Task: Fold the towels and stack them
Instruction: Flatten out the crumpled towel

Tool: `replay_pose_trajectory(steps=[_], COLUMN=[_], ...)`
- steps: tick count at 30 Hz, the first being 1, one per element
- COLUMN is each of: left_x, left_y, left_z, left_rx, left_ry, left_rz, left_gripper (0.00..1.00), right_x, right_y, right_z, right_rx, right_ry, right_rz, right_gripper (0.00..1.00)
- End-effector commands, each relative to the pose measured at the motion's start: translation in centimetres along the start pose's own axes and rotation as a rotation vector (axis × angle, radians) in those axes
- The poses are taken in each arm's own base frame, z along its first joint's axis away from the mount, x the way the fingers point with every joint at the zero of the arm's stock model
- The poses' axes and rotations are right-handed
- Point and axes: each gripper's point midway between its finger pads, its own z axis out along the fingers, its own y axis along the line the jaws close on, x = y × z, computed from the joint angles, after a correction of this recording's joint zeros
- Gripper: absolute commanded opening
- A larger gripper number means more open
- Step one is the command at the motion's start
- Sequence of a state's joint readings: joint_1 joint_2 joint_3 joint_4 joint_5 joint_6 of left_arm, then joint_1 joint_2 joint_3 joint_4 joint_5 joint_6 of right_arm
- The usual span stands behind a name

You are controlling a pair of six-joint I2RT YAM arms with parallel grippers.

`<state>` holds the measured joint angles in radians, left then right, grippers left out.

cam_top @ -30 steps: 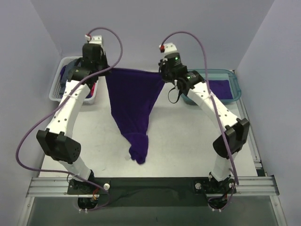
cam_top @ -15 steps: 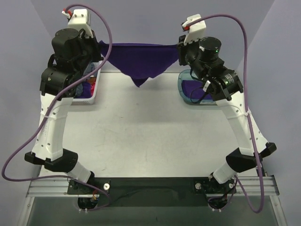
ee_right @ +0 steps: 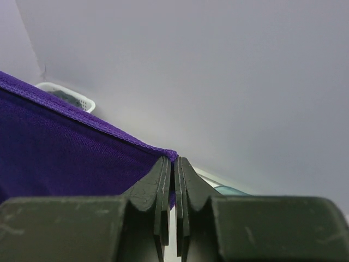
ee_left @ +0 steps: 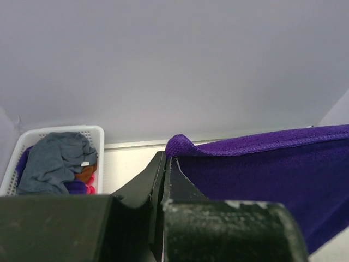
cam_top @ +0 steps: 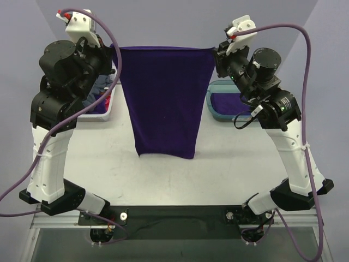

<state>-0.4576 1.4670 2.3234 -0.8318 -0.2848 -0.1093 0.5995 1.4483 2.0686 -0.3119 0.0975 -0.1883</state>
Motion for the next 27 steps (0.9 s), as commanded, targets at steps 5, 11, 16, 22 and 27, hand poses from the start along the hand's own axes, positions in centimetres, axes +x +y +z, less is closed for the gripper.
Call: replay_pose_trajectory(steps=[5, 11, 16, 22, 27], left_x=[-1.3, -1.3, -0.5, 1.2, 1.7], left_y=[3.5, 3.2, 2.9, 2.0, 0.9], left_z=[0.2, -1.4, -4.1, -7.2, -10.2], left_rx=[-0.176, -0.136, -0.082, 0.029, 0.146], left_ry=[-0.046, -0.054, -0.053, -0.056, -0.067], left_rz=[0.036, 0.007, -0.012, -0.014, 0.002], left_gripper=[0.0, 0.0, 0.0, 0.0, 0.0], right_x=[0.6, 0.3, -0.3, 1.1, 0.9], right_y=[-2.9, -2.6, -2.0, -0.1, 1.5], right_z=[0.9, -0.6, -3.1, -6.4, -10.1], right_rx=[0.142, 0.117, 0.064, -0.045, -0.164], right_ry=[0.011, -0.011, -0.044, -0.049, -0.079], right_rz=[-0.048, -0.02, 0.0, 0.044, 0.086], right_gripper=[0.0, 0.0, 0.0, 0.0, 0.0])
